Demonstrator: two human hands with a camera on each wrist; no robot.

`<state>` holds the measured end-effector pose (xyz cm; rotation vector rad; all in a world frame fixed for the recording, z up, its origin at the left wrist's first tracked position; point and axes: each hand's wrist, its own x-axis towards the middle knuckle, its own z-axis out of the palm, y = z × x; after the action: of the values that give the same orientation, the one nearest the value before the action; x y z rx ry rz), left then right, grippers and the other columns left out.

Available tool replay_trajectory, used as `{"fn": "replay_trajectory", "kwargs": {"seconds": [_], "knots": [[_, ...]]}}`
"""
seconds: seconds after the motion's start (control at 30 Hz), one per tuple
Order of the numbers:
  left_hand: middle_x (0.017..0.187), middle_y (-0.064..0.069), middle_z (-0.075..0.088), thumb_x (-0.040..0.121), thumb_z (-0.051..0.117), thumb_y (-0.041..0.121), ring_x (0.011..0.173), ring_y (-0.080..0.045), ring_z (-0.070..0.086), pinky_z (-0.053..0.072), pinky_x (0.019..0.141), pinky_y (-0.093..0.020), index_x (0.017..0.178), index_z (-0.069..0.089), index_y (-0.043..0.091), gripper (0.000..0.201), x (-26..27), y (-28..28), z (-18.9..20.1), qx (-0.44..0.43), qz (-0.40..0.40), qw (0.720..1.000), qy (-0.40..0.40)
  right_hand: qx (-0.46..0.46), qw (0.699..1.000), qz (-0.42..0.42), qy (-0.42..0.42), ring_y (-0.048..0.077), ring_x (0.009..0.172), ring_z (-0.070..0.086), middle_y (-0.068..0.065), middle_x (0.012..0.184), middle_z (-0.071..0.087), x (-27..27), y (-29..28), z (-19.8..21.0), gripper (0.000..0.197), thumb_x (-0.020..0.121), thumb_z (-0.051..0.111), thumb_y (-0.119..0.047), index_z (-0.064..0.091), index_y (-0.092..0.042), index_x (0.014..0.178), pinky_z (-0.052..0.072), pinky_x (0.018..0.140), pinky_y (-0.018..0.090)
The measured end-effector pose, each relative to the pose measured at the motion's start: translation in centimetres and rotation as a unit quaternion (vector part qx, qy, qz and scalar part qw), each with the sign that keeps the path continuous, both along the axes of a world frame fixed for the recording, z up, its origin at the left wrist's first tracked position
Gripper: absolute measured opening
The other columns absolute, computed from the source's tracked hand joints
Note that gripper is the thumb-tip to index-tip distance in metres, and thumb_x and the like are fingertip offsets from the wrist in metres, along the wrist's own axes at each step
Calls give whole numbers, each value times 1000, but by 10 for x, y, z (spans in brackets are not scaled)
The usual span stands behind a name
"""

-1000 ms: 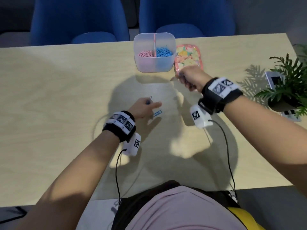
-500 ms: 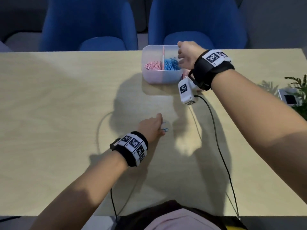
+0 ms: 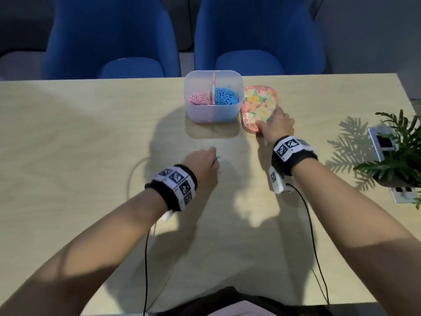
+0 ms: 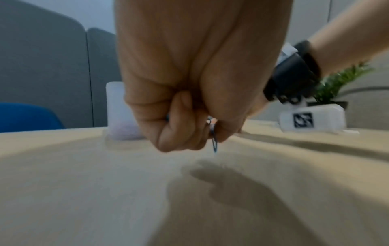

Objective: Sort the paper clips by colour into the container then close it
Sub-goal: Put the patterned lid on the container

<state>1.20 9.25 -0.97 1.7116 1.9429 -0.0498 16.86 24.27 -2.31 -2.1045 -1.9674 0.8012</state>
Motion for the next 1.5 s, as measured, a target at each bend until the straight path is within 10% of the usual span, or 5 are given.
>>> {"fn": "replay_trajectory", "kwargs": {"seconds": [0.43,0.8,1.03,1.37,1.5], "knots": [[121,-18,58,93,45,18,112,-33,55,43,86,-35,117,52,-1,31,8,152,71,114,131,985,25,-56,997,-50,-4,33,126,36,16,130,46,16,-6,4,72,71,74,-46,45,-3,122,36,98,40],[120,-14,55,88,39,7,103,-33,56,47,78,-39,121,51,8,35,-65,112,23,309,213,917,133,76,942,-131,301,16,99,56,11,118,58,33,-5,32,50,79,63,0,40,-9,123,45,87,23],[120,-21,57,99,28,23,105,-40,57,56,79,-52,123,51,8,37,-81,79,13,189,297,915,-199,211,871,-116,428,13,125,47,3,131,52,20,-7,76,44,88,52,-11,48,-7,131,36,110,25],[106,-8,60,99,34,25,93,-24,59,57,67,-29,132,49,21,37,-71,27,7,198,281,897,-279,35,858,-87,505,19,86,60,2,86,60,-52,-23,66,11,89,49,-18,59,-19,85,51,76,34],[114,-7,61,100,32,31,104,-27,60,57,72,-34,131,50,20,38,-74,25,5,196,284,883,-319,22,888,-70,454,28,97,64,8,97,64,-67,-28,45,16,85,48,-26,61,-18,92,55,86,44]]}}
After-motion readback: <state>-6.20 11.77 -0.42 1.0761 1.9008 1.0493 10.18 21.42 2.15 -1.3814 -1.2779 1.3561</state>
